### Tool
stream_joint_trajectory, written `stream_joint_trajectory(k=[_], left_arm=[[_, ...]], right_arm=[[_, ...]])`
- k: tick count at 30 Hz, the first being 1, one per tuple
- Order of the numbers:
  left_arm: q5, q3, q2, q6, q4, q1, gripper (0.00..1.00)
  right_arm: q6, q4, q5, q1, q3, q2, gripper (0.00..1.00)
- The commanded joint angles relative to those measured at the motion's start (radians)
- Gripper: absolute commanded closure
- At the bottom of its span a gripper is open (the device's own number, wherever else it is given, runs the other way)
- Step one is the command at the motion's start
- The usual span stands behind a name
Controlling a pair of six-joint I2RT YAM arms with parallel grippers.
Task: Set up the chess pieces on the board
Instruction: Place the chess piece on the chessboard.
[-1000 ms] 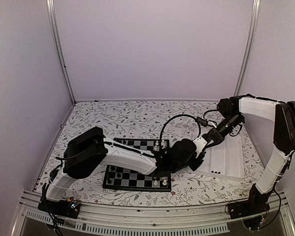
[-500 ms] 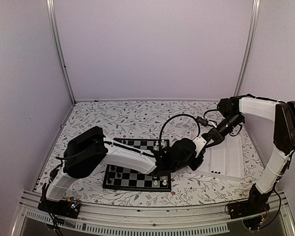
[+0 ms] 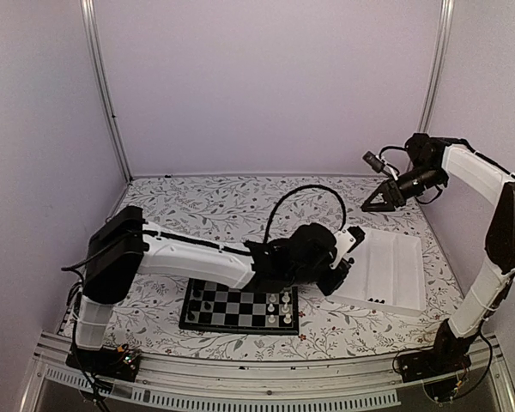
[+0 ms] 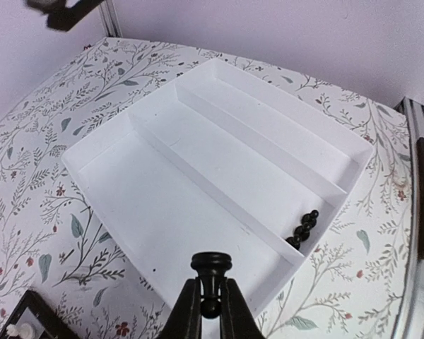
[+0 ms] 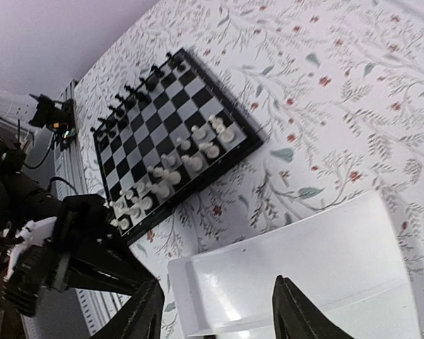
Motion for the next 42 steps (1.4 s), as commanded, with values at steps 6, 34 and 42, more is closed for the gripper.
stream_joint_trajectory(k=[6,34,42], left_arm=[[0.195,-0.031,-0.342,-0.079,-0.803,0.143,0.91],[0.176,0.045,-0.169,0.033,-1.412,0.309,0.94],[0.185,0.066,-0.11,0.034,-1.415,0.308,0.88]], right_arm=[[0.054,0.4,-0.075,-0.075,-0.26,-0.16,0.02],[-0.012,0.507,-0.134,-0.074,-0.44,-0.315,0.01],[-0.02,0.502,-0.135,-0.075,-0.441,-0.306,0.01]])
